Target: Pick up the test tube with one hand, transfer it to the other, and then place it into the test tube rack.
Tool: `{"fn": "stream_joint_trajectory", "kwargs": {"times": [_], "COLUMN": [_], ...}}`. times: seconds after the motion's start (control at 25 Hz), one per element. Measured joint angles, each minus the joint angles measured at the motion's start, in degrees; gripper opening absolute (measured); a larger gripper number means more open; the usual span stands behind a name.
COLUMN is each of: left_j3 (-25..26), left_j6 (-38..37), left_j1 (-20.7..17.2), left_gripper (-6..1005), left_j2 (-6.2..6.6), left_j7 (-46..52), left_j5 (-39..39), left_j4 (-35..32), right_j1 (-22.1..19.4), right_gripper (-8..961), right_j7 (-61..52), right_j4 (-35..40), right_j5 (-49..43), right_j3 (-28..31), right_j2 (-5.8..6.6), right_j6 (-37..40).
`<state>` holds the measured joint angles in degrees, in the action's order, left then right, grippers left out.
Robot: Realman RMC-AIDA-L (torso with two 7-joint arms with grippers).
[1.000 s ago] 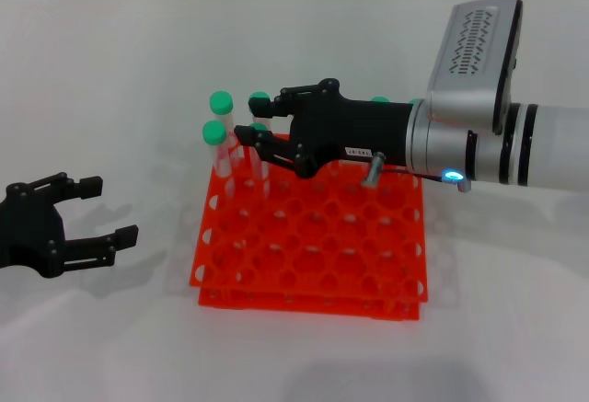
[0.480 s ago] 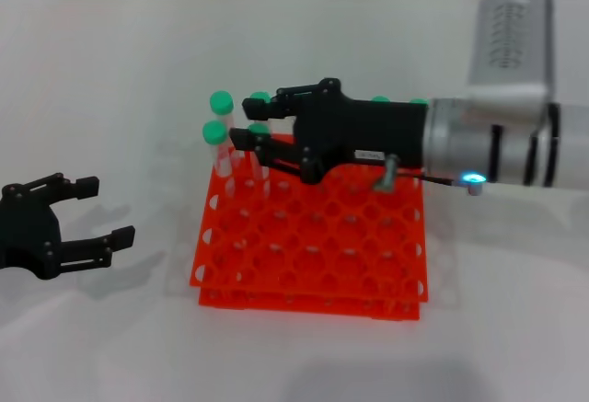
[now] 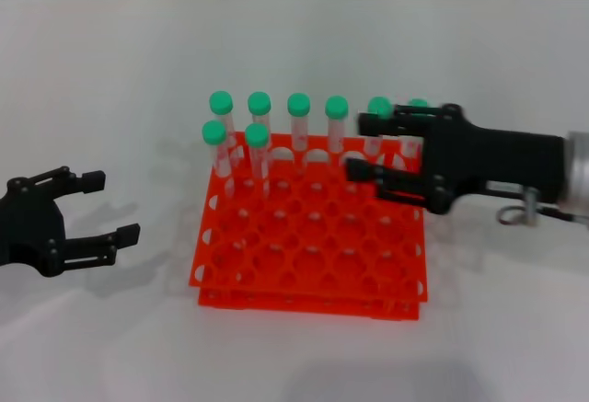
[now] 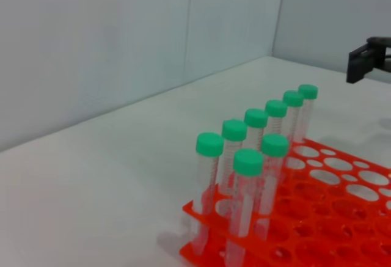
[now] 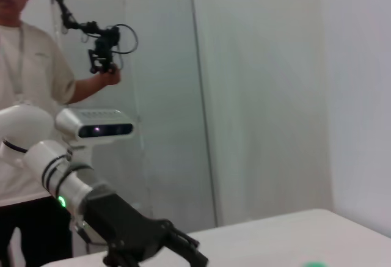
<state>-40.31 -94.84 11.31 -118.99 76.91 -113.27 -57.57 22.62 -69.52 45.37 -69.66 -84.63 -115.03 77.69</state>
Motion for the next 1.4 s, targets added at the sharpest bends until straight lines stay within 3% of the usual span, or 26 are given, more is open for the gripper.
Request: {"fn": "stream_joint_trajectory", "kwargs": {"times": [0.04, 0.24, 0.48, 0.68, 1.0, 1.4], "left_j3": [-0.02, -0.15, -0.01, 0.07, -0.17, -0.18], "left_j6": [-0.25, -2.11, -5.14, -7.67, -9.78, -10.9], "left_j1": [0.06, 0.7, 1.91, 2.69, 3.85, 5.8], "left_gripper": [880, 880, 880, 880, 880, 880], "left_j2": [0.02, 0.1, 0.81, 1.58, 2.17, 2.38], "left_j7": [-0.26, -0.89, -1.0, -0.99, -0.52, 0.46], "left_j5": [0.2, 0.35, 0.12, 0.23, -0.1, -2.36], "left_j4": [0.01, 0.21, 0.81, 2.15, 3.18, 3.63], "right_j1": [-0.67, -3.73, -4.64, -4.84, -4.77, -4.43], "right_gripper": [346, 564, 783, 861, 862, 861], "right_j7": [0.68, 4.42, 6.12, 7.22, 6.98, 6.84], "right_j4": [-0.67, -3.82, -7.32, -8.3, -8.37, -9.33], "right_j5": [-0.79, -2.61, -2.88, -3.9, -6.36, -7.16], "right_j3": [1.5, 6.16, 7.06, 7.11, 7.15, 7.22], "right_j2": [0.02, 0.34, 1.04, 1.38, 2.47, 2.95], "right_j6": [1.07, 3.73, 4.46, 5.19, 6.11, 6.3]}}
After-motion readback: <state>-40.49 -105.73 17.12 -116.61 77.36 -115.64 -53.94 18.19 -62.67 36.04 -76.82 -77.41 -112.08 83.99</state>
